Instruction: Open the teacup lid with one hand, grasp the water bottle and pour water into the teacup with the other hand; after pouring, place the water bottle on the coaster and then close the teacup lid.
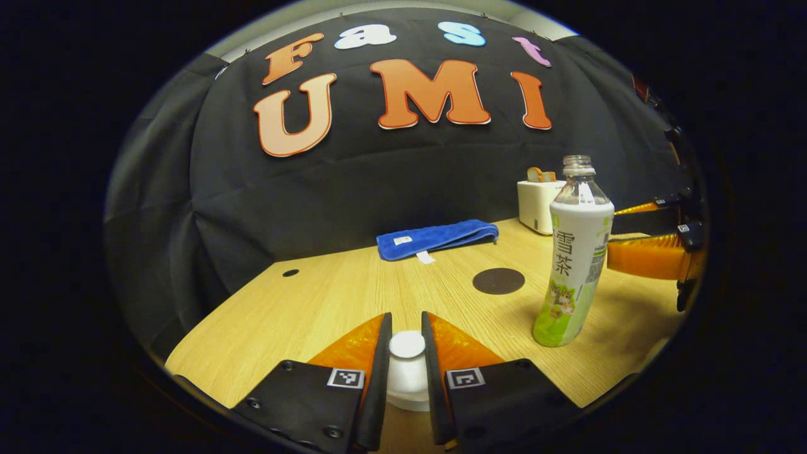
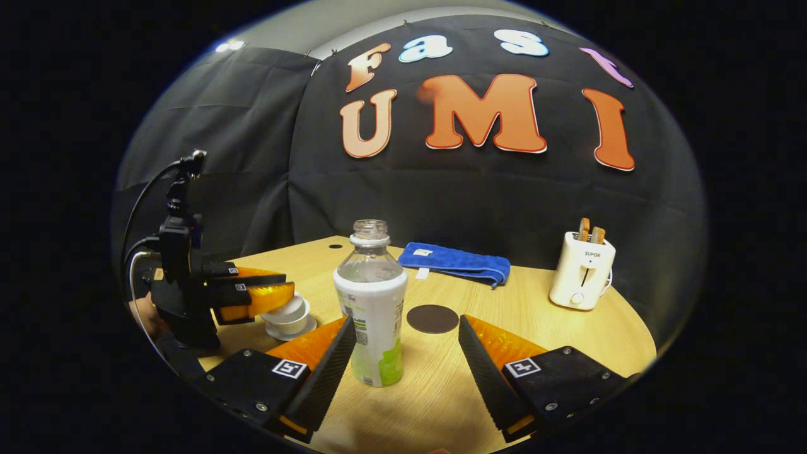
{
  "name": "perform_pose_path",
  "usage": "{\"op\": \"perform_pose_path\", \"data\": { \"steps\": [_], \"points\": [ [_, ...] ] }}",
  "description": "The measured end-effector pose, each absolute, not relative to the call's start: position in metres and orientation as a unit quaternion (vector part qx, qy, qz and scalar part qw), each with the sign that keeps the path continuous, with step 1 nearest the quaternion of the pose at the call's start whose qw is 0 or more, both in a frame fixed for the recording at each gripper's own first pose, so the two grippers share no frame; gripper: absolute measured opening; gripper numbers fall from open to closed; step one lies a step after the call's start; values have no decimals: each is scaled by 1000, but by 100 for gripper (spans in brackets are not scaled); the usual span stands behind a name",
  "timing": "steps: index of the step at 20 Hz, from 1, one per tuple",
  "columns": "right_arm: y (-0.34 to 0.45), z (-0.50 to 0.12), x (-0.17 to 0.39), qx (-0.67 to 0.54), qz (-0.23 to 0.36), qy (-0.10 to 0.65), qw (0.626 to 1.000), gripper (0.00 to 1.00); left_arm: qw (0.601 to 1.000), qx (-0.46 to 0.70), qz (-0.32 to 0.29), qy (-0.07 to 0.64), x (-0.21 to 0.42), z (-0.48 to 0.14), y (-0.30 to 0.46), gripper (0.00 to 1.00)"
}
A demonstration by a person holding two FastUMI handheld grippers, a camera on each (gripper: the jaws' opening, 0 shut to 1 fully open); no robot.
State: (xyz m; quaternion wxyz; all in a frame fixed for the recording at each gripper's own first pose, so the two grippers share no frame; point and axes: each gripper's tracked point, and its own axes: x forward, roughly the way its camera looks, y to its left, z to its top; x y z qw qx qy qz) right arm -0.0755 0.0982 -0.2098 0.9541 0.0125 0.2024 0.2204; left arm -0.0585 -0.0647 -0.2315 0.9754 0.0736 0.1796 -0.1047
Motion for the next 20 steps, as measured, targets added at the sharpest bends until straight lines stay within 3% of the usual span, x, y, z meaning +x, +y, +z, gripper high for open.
{"op": "perform_pose_path", "data": {
  "steps": [7,12,15,20],
  "points": [
    [138,-233,-80,27,239,245,939,98,985,53,-52,159,-49,-211,-18,33],
    [150,-251,-78,3,230,270,935,92,987,45,-25,155,-50,-210,15,33],
    [153,-258,-70,4,217,283,934,68,987,39,-15,154,-54,-209,31,33],
    [144,-249,-60,-69,197,271,940,65,987,28,2,158,-58,-213,55,33]
  ]
}}
